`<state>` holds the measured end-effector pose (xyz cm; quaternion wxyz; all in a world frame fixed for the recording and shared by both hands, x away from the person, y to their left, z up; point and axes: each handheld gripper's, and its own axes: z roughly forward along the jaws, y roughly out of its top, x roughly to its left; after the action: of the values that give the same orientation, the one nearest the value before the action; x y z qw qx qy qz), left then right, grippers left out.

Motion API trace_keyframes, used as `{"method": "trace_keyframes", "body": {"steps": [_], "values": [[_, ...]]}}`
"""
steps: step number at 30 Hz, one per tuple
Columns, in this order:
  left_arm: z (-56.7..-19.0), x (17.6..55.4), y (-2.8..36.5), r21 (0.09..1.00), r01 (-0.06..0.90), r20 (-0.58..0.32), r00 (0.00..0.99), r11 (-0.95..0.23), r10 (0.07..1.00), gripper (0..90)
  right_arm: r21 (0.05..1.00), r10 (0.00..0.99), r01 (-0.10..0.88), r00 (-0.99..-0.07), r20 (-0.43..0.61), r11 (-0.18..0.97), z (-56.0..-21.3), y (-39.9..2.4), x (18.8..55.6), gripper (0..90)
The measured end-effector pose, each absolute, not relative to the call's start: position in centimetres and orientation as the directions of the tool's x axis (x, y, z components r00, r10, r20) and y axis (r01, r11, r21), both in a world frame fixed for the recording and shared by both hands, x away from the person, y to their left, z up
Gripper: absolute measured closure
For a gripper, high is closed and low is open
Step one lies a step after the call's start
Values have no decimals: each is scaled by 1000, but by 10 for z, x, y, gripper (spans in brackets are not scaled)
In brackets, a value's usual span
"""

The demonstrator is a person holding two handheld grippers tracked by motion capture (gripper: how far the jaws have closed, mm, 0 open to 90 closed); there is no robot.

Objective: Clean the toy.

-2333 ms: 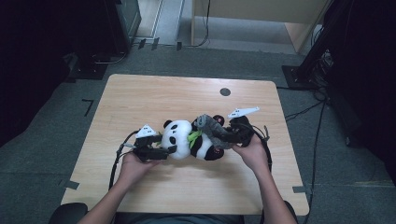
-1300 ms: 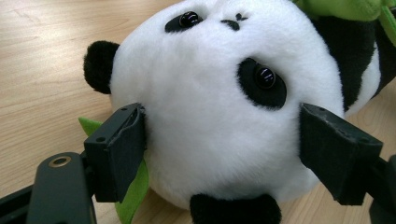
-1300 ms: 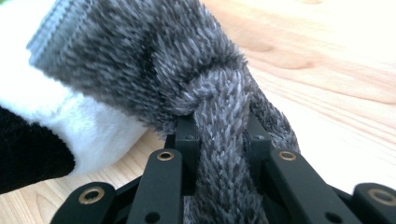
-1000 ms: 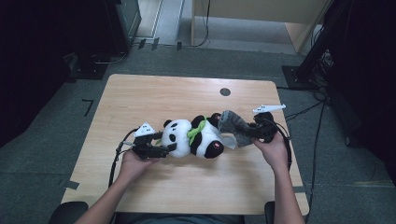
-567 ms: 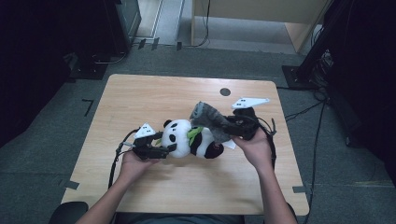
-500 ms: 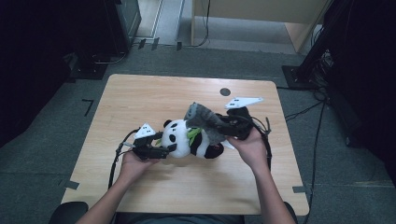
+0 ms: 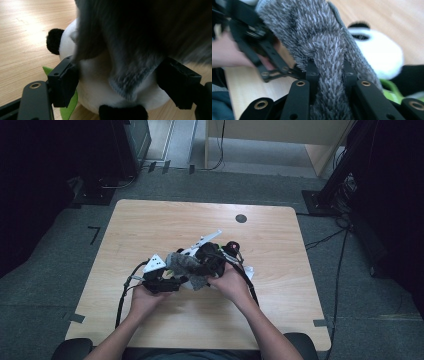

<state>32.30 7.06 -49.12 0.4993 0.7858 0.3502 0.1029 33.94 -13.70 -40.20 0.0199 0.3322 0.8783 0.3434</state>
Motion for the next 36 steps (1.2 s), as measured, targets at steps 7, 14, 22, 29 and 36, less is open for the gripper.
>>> {"method": "trace_keyframes", "body": {"steps": [7, 14, 22, 29, 36], "values": [[-492, 325, 67, 843, 469, -191, 720, -265, 667, 237, 633, 592, 525, -795, 127, 569, -410, -140, 337, 755], [-493, 328, 66, 834, 486, -208, 715, -261, 668, 251, 627, 607, 551, -780, 151, 551, -407, -156, 339, 753], [-493, 328, 66, 835, 480, -198, 718, -269, 668, 251, 642, 655, 568, -744, 133, 514, -394, -181, 341, 754], [-493, 330, 66, 834, 482, -204, 722, -268, 661, 251, 656, 717, 609, -682, 147, 445, -389, -213, 347, 749], [-492, 330, 67, 837, 475, -200, 728, -273, 655, 250, 652, 778, 654, -609, 151, 385, -391, -239, 353, 750]]}}
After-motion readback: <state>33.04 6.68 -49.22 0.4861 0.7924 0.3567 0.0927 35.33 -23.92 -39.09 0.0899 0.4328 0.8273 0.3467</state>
